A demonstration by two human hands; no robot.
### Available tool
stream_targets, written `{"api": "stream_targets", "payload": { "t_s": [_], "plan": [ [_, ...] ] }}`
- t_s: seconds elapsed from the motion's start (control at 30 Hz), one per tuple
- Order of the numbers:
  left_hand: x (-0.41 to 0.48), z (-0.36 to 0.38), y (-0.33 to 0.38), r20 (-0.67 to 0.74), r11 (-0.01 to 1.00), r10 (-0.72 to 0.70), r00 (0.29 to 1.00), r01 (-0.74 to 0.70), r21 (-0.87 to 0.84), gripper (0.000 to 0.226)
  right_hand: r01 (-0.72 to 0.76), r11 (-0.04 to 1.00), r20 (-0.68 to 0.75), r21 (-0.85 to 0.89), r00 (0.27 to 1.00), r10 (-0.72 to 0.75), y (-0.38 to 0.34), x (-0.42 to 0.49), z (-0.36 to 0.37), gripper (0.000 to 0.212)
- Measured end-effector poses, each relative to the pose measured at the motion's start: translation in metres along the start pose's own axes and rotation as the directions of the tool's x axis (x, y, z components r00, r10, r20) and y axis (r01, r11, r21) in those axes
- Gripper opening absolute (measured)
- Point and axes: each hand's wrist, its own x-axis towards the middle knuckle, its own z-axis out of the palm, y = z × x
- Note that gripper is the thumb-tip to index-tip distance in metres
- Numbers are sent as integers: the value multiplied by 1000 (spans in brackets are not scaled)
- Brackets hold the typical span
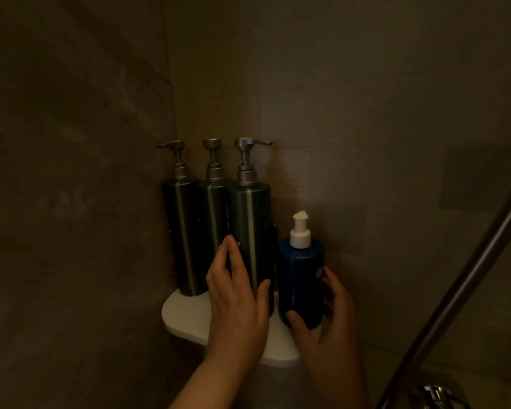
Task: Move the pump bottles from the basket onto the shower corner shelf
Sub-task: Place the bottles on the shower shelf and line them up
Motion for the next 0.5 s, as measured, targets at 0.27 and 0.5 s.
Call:
{"api": "stream_targets", "payload": {
  "t_s": [0.27, 0.5],
  "plan": [
    [0, 3, -6, -48, 1000, -16, 999, 15, -23, 103, -12, 999, 1, -36, 1000, 12, 1, 6, 1, 84],
    [-3, 2, -5, -56, 994, -77, 995, 72, -81, 90, -21, 999, -20, -47, 1000, 20, -3, 10, 2, 88]
  ]
}}
